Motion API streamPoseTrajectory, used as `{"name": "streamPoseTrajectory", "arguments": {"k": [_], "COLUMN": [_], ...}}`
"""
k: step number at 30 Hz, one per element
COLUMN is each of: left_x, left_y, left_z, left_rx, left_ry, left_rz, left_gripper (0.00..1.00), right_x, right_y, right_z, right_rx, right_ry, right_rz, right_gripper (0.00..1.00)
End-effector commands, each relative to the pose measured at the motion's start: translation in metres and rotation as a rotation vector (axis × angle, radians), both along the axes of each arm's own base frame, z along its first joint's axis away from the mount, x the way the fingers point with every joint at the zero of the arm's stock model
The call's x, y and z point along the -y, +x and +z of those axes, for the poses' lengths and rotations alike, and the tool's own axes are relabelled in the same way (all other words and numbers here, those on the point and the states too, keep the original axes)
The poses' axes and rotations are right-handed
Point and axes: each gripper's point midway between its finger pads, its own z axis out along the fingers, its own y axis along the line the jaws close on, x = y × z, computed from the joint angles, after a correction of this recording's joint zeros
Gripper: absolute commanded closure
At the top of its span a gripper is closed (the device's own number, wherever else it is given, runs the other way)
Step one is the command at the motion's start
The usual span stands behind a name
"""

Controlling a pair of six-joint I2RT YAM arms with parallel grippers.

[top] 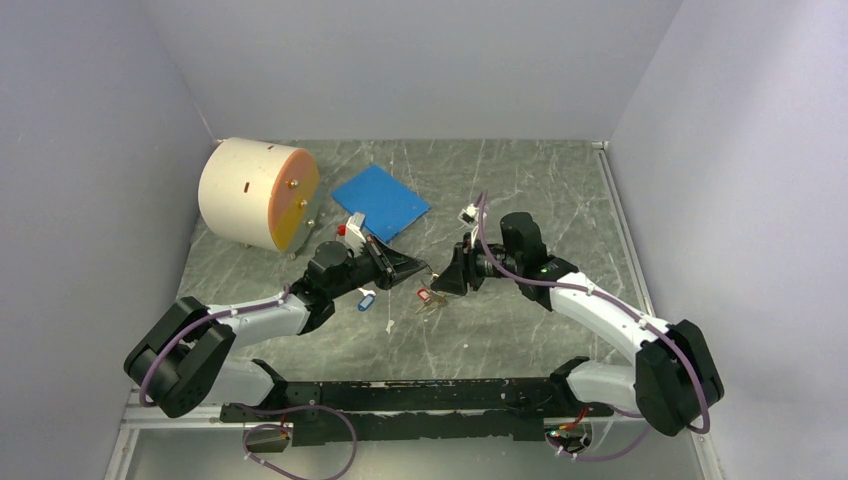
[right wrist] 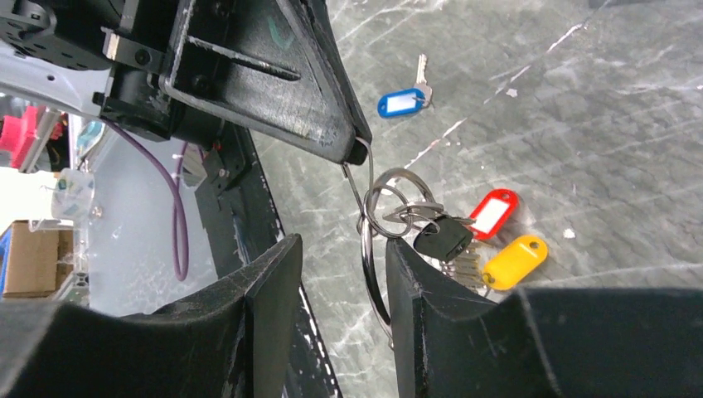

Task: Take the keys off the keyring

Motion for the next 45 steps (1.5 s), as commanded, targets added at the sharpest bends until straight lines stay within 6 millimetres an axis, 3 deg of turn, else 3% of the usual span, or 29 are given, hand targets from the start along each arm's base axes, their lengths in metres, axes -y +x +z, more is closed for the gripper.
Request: {"name": "streamPoseTrajectory", "arguments": {"k": [1, 9, 33, 45], "left_x": [-0.001, -0.001, 0.0, -0.001], "left_y": [-0.001, -0.002, -0.004, -0.003], "left_z": [0.023, 0.024, 0.029, 0.03], "left_rx": [0.056, 0.059, 0.071, 0.063], "left_ry": [-0.06, -0.062, -0.074, -0.076], "left_rz": [0.009, 0.01, 0.008, 0.021], "left_gripper": [0.98, 0.97, 0.97, 0.97], "right_x": [-0.014, -0.011, -0.014, -0.016], "right_y": [0.006, 0.018, 0.017, 0.018], "right_z": [0.026, 0.03, 0.022, 0.016], "right_rx": [0.055, 0.1, 0.098, 0.113], "right_ry": [0.102, 0.106, 0.096, 0.074], "right_rz": [0.033, -0.036, -0.006, -0.006], "right_gripper": [0.55, 0.55, 0.76, 0.77]}}
